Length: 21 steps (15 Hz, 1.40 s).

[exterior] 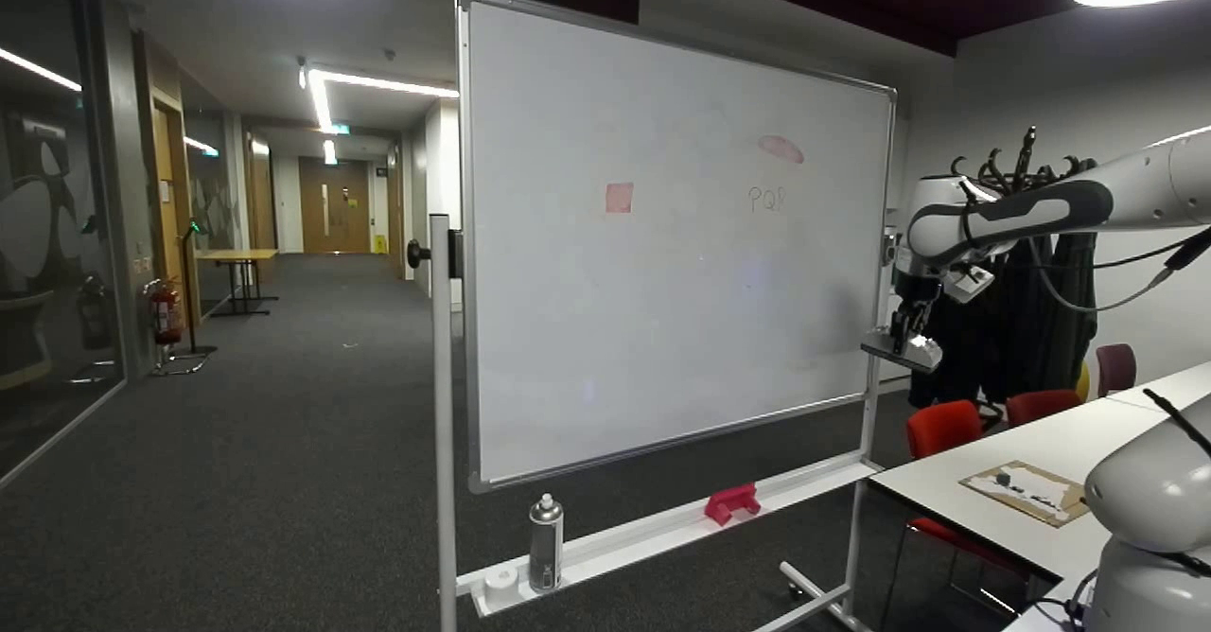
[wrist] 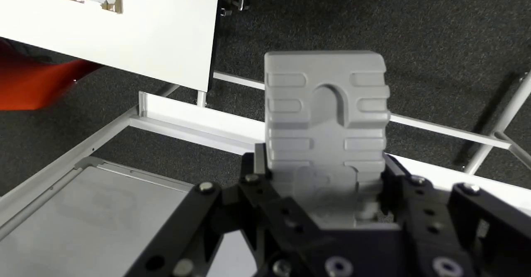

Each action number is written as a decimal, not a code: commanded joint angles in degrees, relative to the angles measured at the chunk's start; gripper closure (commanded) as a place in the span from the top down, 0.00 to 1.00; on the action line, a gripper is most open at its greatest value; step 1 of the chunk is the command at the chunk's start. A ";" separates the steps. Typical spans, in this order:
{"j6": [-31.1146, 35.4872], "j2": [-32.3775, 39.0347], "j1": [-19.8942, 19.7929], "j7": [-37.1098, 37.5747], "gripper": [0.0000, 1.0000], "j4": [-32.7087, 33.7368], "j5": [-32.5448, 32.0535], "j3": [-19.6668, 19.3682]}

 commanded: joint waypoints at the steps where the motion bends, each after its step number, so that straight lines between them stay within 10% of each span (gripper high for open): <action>1: -0.18 -0.03 0.77 0.33 0.35 0.12 -0.38 -0.62; 14: -6.26 10.06 4.09 11.62 0.35 19.21 2.97 4.79; 21: 3.26 14.22 4.81 8.70 0.35 23.56 2.32 4.90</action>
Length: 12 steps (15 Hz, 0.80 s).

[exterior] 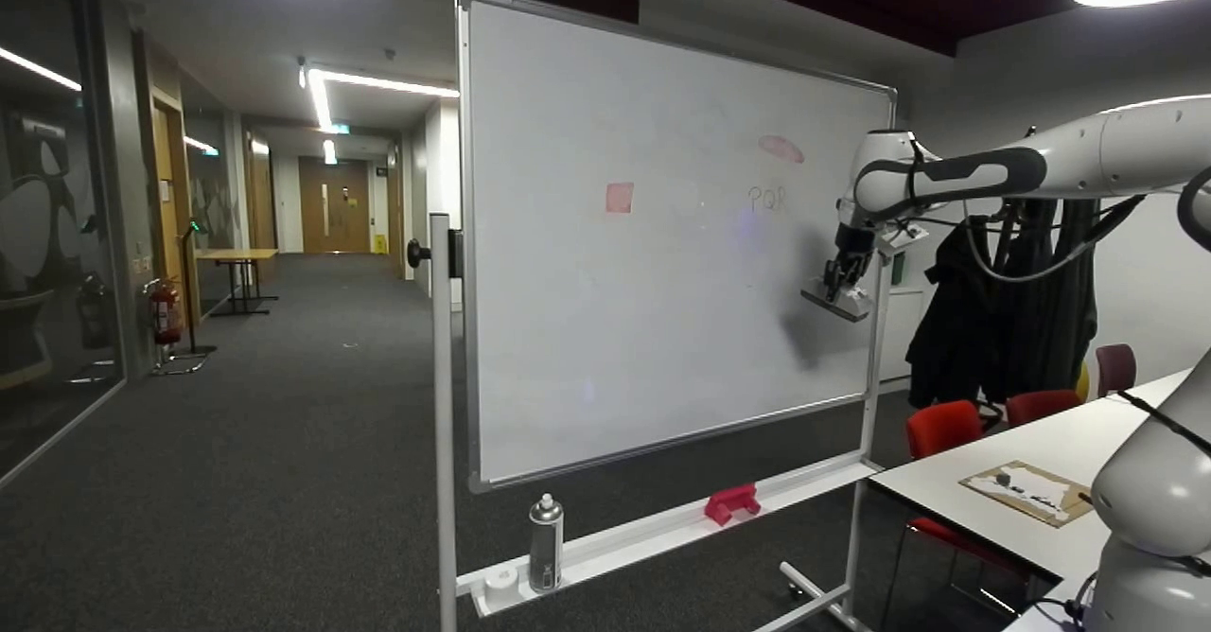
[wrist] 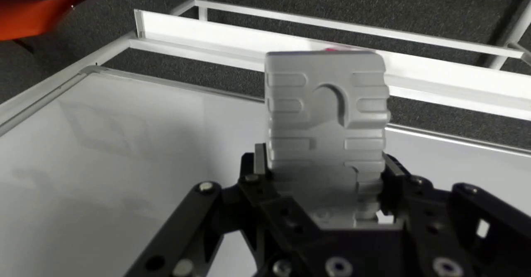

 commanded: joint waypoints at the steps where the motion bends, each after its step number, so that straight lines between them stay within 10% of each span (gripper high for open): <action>1: 7.98 1.88 0.92 -3.25 0.35 2.28 -0.10 -0.74; 10: 21.01 2.66 2.32 -8.43 0.35 0.69 5.17 -1.90; 11: 20.28 2.79 1.23 -5.88 0.60 0.76 2.46 -0.75; 12: 20.29 2.89 1.49 -6.29 0.60 0.73 3.31 -0.97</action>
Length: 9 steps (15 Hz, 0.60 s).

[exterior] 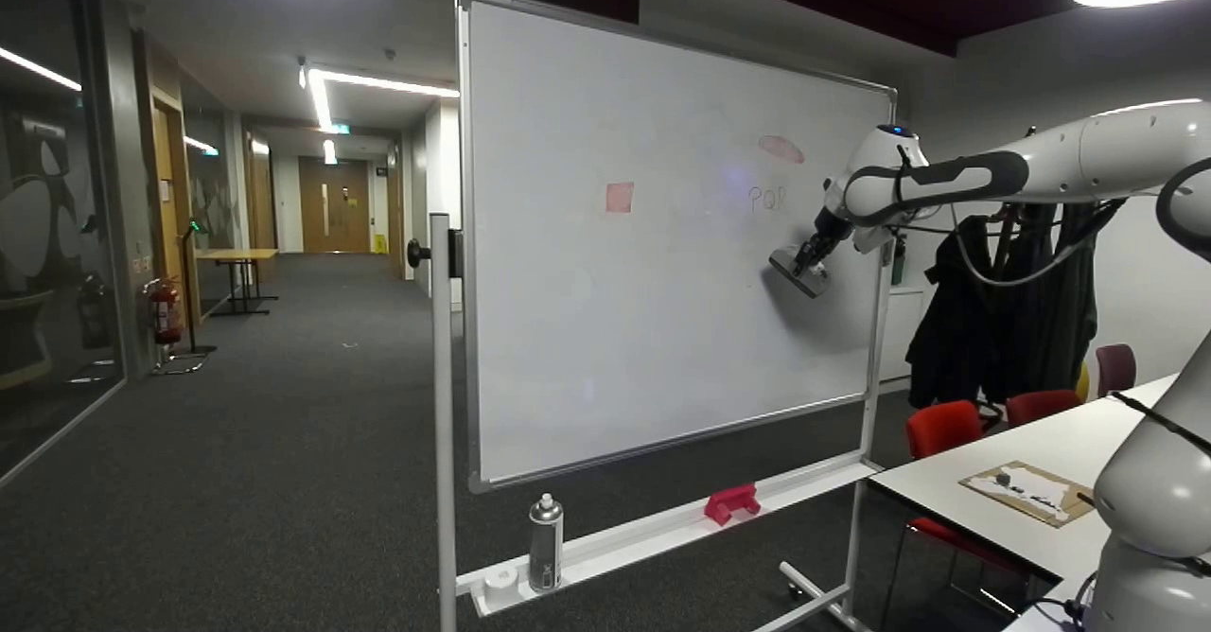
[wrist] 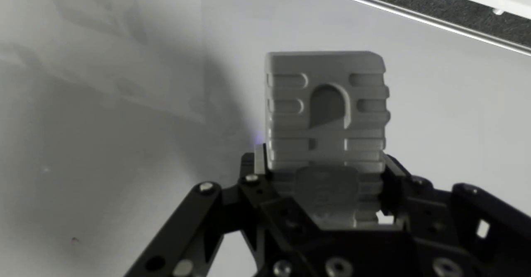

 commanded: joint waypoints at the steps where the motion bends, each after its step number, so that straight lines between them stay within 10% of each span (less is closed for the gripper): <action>1: -0.15 0.10 0.32 -0.03 0.60 0.14 0.25 -0.27; 3: -0.15 0.11 0.34 -0.03 0.60 0.13 0.38 -0.30; 4: 3.37 -0.14 0.31 -0.20 0.35 -0.91 0.05 -0.34; 9: 19.19 -0.12 2.11 -3.19 0.35 -3.37 3.77 -1.62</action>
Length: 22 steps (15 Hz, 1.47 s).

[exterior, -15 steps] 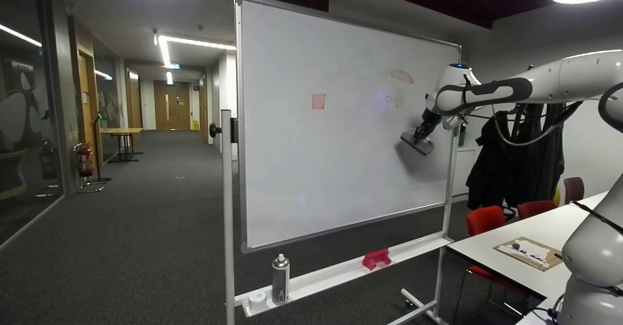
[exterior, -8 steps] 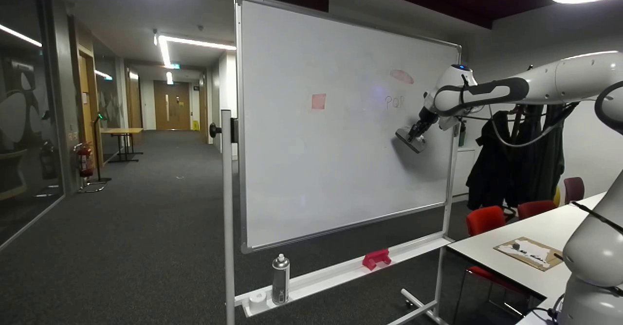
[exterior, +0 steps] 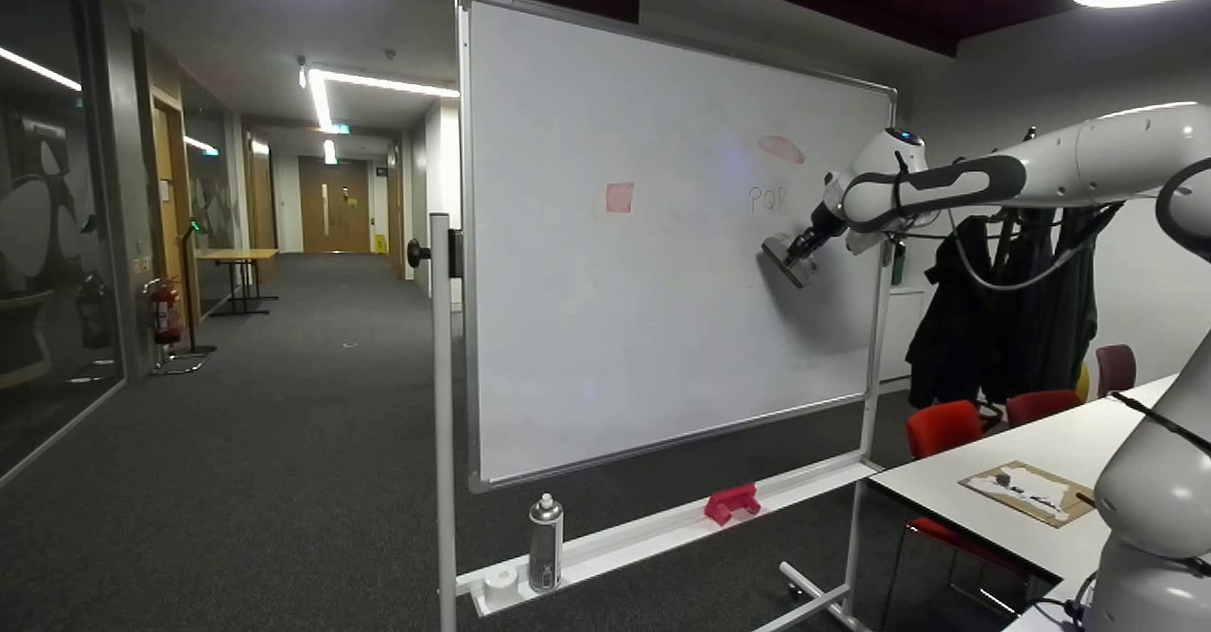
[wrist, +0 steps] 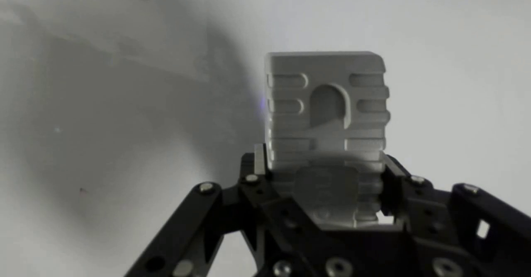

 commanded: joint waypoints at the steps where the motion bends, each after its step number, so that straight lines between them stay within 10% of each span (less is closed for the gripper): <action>1: 11.57 -0.16 2.45 -3.80 0.35 -2.02 3.76 -1.82; 19: 27.57 1.07 12.46 -13.17 0.35 -0.18 11.64 -9.30; 20: 27.47 1.35 12.48 -13.11 0.60 -0.15 11.63 -9.44; 22: 27.45 1.57 12.48 -13.05 0.60 -0.35 11.62 -9.41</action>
